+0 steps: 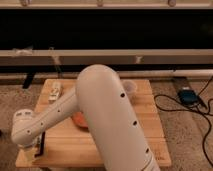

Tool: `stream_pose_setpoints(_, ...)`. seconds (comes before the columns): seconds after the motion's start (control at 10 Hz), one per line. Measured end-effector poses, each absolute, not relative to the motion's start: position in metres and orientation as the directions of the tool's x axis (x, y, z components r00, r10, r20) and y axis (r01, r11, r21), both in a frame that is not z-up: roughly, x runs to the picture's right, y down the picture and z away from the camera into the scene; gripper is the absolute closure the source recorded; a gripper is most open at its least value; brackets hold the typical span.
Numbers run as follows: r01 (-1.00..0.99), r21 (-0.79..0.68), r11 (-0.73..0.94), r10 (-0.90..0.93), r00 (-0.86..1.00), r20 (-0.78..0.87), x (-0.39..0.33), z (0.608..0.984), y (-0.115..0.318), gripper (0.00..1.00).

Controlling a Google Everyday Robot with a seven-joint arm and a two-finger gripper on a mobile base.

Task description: Push the eraser across the table

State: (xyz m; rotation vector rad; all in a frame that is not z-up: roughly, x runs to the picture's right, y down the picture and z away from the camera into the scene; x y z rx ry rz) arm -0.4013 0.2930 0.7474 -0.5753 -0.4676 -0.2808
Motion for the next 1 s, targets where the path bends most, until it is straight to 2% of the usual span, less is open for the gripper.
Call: stream_pose_setpoints(1.0, 0.313, -0.384, 0.869, -0.114, 0.881, 0.458, -0.400, 0.779, 0.236, 0.20)
